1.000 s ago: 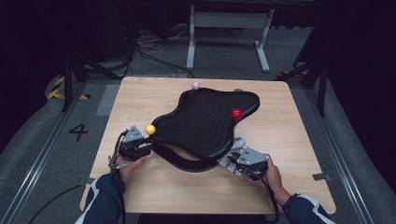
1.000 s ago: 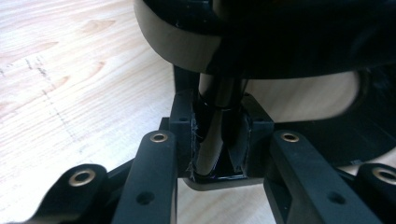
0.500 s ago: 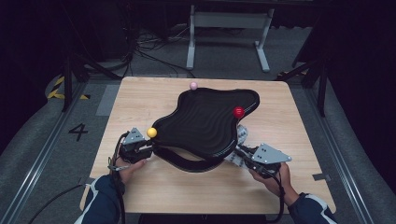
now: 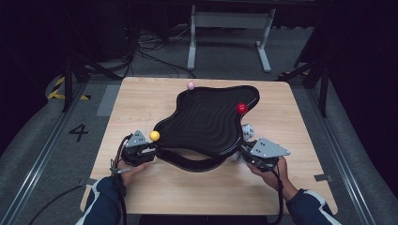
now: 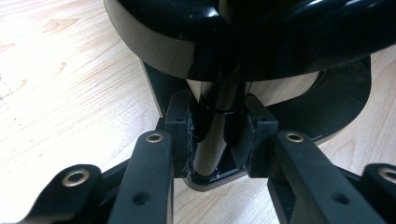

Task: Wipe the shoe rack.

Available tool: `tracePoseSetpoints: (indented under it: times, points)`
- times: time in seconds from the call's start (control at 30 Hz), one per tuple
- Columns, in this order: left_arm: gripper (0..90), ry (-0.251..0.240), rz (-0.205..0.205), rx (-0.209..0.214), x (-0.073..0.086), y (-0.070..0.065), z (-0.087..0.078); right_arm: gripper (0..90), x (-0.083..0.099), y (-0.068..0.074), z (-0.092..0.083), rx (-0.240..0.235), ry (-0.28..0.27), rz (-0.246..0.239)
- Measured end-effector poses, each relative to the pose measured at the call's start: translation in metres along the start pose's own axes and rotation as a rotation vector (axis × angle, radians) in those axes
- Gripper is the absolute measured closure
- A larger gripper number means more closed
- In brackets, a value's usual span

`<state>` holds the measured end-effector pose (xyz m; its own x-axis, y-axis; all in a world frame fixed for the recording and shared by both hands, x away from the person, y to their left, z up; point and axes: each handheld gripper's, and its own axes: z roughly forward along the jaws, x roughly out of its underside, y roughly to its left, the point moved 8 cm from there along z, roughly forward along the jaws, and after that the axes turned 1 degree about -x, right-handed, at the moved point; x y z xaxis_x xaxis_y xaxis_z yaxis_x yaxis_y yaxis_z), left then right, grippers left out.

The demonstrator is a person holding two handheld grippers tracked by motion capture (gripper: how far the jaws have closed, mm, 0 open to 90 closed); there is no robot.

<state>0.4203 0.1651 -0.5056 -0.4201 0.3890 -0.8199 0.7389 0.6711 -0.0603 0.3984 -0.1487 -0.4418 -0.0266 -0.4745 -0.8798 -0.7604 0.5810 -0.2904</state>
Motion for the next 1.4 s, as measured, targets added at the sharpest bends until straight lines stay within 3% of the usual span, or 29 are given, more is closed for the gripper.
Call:
tracePoseSetpoints:
  times: [0.07,0.17,0.27,0.37,0.7,0.77,0.93,0.97,1.1,1.17,1.4]
  points:
    - [69.4,-0.003,-0.009,0.003,0.0,-0.001,0.001,81.2,0.007,0.0,0.003,-0.006,0.022,-0.011]
    - [69.5,-0.004,-0.006,0.009,-0.001,-0.005,0.001,81.3,0.036,0.004,0.018,-0.044,0.104,0.038]
    - [71.5,0.0,0.016,0.019,-0.002,-0.007,0.001,81.3,0.048,0.007,0.024,-0.072,0.131,0.068]
    - [72.8,0.008,0.024,0.031,0.0,-0.012,0.001,81.5,0.061,0.006,0.033,-0.077,0.161,0.067]
    - [69.2,0.012,0.012,0.063,0.001,-0.025,0.0,81.8,0.067,0.009,0.036,-0.063,0.175,0.097]
    - [68.2,0.011,0.022,0.057,0.001,-0.025,0.0,81.7,0.064,0.013,0.036,-0.074,0.172,0.078]
    - [68.5,0.014,-0.011,0.09,0.003,-0.036,0.005,81.7,0.055,0.029,0.037,-0.108,0.156,0.034]
    - [68.5,0.011,0.011,0.095,0.002,-0.037,0.006,81.7,0.053,0.034,0.037,-0.125,0.15,0.032]
    - [66.9,0.018,0.014,0.094,0.002,-0.039,0.009,81.5,0.049,0.046,0.039,-0.166,0.147,0.009]
    - [69.4,0.027,0.011,0.089,0.003,-0.039,0.009,81.5,0.05,0.044,0.039,-0.162,0.148,-0.007]
    - [72.3,0.032,0.048,0.101,0.0,-0.048,0.018,80.6,0.058,0.012,0.042,-0.065,0.161,0.006]
